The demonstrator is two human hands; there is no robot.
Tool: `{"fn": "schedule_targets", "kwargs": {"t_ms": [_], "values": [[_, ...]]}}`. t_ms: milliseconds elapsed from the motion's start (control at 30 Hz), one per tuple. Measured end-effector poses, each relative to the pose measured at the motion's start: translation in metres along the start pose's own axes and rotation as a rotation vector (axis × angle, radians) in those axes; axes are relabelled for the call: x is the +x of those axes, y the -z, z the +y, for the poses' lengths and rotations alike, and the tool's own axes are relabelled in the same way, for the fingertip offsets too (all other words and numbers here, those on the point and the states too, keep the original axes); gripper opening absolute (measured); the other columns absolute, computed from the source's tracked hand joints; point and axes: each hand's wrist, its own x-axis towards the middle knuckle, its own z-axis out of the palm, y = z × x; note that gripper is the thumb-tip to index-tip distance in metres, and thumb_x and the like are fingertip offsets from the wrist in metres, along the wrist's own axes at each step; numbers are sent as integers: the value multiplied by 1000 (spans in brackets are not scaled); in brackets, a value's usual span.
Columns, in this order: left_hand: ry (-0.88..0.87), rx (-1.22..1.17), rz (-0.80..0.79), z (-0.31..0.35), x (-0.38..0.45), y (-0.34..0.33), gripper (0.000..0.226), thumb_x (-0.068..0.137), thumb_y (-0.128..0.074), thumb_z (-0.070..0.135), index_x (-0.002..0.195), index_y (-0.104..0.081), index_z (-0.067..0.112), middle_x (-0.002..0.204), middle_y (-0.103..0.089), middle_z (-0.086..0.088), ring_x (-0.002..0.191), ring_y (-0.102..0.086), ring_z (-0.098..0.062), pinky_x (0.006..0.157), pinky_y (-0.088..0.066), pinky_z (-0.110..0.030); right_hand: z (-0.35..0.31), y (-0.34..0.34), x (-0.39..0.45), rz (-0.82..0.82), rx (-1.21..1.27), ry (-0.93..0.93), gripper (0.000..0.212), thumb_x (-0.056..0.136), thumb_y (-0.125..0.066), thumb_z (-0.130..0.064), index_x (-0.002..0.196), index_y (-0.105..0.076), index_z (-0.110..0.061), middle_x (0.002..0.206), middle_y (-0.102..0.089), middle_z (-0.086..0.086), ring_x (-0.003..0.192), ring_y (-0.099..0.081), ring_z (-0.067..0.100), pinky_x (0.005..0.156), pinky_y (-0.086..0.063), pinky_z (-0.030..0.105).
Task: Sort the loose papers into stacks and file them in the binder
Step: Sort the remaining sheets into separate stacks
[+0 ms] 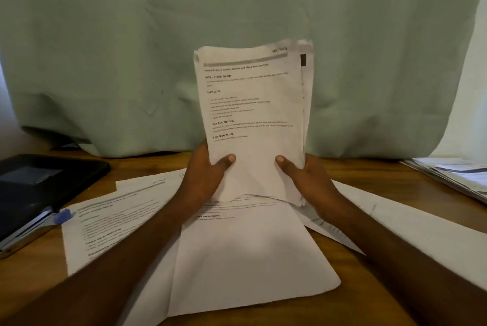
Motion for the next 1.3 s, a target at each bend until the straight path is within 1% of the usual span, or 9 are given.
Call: {"fn": "schedule_targets", "kwargs": {"t_ms": [167, 333, 533, 667, 900, 1000, 1100, 1200, 1300], "values": [[124, -67, -49, 4, 1, 0, 42, 79, -87, 15, 106, -65, 38, 105, -70, 19, 103, -68, -5, 89, -54, -23, 4, 3, 3, -26, -26, -44, 44, 95, -68, -35, 133, -57, -17, 114, -66, -4, 102, -65, 14, 84, -51, 25], [131, -224, 2, 18, 5, 11, 34, 83, -83, 19, 115, -73, 23, 109, -77, 8, 101, -73, -10, 84, -58, -24, -1, 6, 1, -68, 14, -22, 24, 93, -71, -29, 113, -58, -30, 108, -67, -11, 93, -66, 4, 76, -53, 18], [217, -318, -128, 12, 9, 26, 45, 81, -81, 15, 125, -71, 15, 121, -74, -3, 113, -70, -21, 102, -52, -41, -2, 1, -2, -147, 21, 13, 16, 93, -71, -24, 105, -65, -34, 103, -74, -18, 91, -72, 0, 78, -56, 14], [244, -297, 13, 6, 11, 24, 36, 80, -84, 13, 113, -74, 22, 113, -77, 2, 105, -73, -16, 98, -55, -37, -6, 2, 2, -75, 53, 13, 7, 97, -64, -33, 95, -68, -28, 83, -76, -20, 80, -72, -4, 69, -56, 13], [256, -292, -17, 3, 15, 23, 28, 88, -76, 8, 108, -72, 27, 106, -78, 11, 102, -72, -8, 92, -55, -28, -11, 10, 8, 18, 158, -115, 30, 95, -67, -38, 112, -75, -14, 104, -79, 3, 98, -75, 25, 82, -62, 36], [203, -275, 22, 1, 16, 22, 30, 89, -75, 8, 108, -70, 30, 102, -76, 15, 95, -71, 1, 79, -54, -15, -13, 12, 9, 35, 130, -138, 36, 97, -60, -48, 105, -76, -17, 96, -79, 1, 87, -76, 17, 69, -60, 25], [209, -265, 169, -2, 18, 23, 27, 91, -74, 8, 109, -68, 28, 101, -71, 15, 94, -67, -2, 77, -51, -18, -5, 25, 15, 176, -312, 6, 32, 104, -53, -41, 102, -76, -19, 90, -78, -2, 78, -74, 15, 64, -57, 22], [158, -206, 319, -1, 20, 25, 29, 93, -72, 9, 118, -66, 22, 102, -69, 13, 93, -64, -3, 76, -50, -18, 5, 40, 18, 104, -1114, 78, 23, 100, -61, -33, 120, -70, -25, 114, -74, -5, 99, -69, 16, 87, -53, 32], [109, -165, 383, 2, 22, 27, 34, 95, -70, 9, 128, -64, 15, 113, -68, 5, 96, -64, -7, 75, -48, -14, 4, 46, 17, 10, -1285, -85, 35, 97, -61, -46, 124, -61, -23, 124, -66, -2, 116, -60, 22, 103, -47, 45]]}}
